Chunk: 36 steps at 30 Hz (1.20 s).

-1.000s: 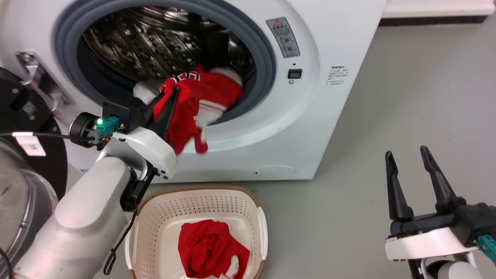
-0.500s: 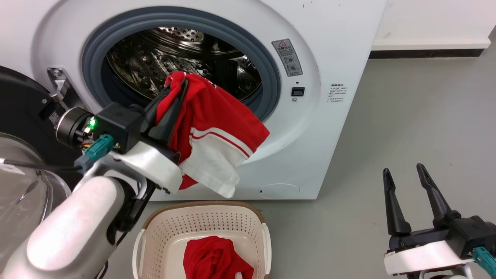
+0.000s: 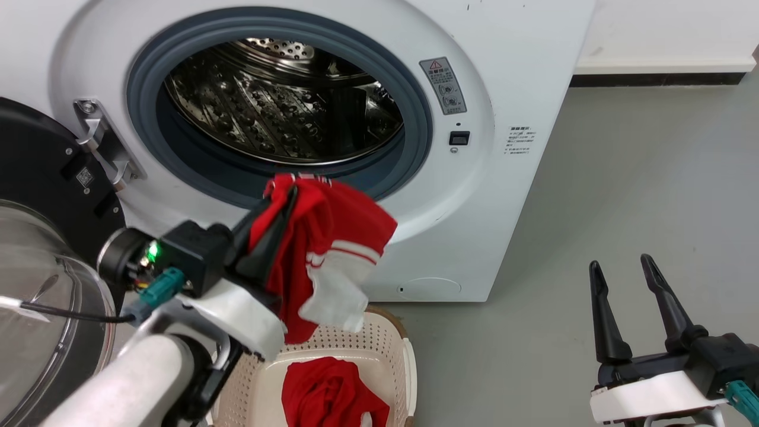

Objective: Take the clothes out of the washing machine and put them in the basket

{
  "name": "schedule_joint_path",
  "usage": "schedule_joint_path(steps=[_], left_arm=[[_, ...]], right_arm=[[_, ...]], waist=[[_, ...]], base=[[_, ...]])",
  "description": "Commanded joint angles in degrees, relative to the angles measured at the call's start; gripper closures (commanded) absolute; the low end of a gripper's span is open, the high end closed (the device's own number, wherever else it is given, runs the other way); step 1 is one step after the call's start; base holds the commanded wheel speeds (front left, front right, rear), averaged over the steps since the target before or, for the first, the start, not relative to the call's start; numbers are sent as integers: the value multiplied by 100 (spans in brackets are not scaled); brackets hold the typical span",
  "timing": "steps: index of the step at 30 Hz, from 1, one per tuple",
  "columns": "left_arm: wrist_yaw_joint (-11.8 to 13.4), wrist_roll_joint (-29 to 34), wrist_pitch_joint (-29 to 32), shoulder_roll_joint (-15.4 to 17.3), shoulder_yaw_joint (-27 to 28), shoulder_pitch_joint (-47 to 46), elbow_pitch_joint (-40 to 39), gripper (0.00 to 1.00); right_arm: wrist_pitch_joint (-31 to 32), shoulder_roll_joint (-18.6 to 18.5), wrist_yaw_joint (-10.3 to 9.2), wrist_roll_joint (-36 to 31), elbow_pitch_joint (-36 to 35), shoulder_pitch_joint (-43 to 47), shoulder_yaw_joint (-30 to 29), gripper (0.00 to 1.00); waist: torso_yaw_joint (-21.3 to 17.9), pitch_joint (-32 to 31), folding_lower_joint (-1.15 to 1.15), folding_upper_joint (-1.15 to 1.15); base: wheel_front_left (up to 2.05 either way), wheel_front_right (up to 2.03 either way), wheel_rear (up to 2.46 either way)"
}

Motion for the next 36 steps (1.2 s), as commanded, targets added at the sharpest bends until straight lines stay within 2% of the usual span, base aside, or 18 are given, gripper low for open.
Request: schedule_joint_path(steps=[1, 6, 14, 24, 31, 32, 33, 36], left_arm=[[8, -20, -32, -30, -20, 107, 30, 100], [-95, -109, -118, -163, -231, 377, 369, 100], [-500, -227, -339, -620, -589, 428, 1489, 100], [-1133, -258, -738, -1319, -799, -201, 3760, 100], [-1574, -273, -779, -1770, -913, -842, 5351, 100], [-1574, -273, -779, -1770, -913, -842, 5351, 100], [-1674, -270, -741, -1883, -942, -1026, 5807, 100], [-1731, -199, -738, -1973, -1028, -1256, 6229, 100]], right_arm=[[-11, 5, -4, 22, -4, -68, 2, 0], [-11, 4, -4, -2, -34, -176, 22, 0], [-11, 5, -4, -85, -120, -467, 2, 0], [-11, 6, -4, -93, -275, -1020, -72, 0], [-11, 5, -4, 17, -389, -1414, -171, 0], [-11, 5, -4, 17, -389, -1414, -171, 0], [-11, 6, -4, 42, -423, -1499, -188, 0], [-11, 6, -4, 64, -465, -1586, -190, 0]], waist=[[1, 48, 0, 0], [-4, 265, 0, 0], [-63, 902, 0, 0], [-342, 2080, 0, 0], [-562, 2871, 0, 0], [-562, 2871, 0, 0], [-593, 3048, 0, 0], [-628, 3227, 0, 0]], base=[[0, 0, 0], [0, 0, 0], [0, 0, 0], [0, 0, 0], [0, 0, 0], [0, 0, 0], [0, 0, 0], [0, 0, 0]])
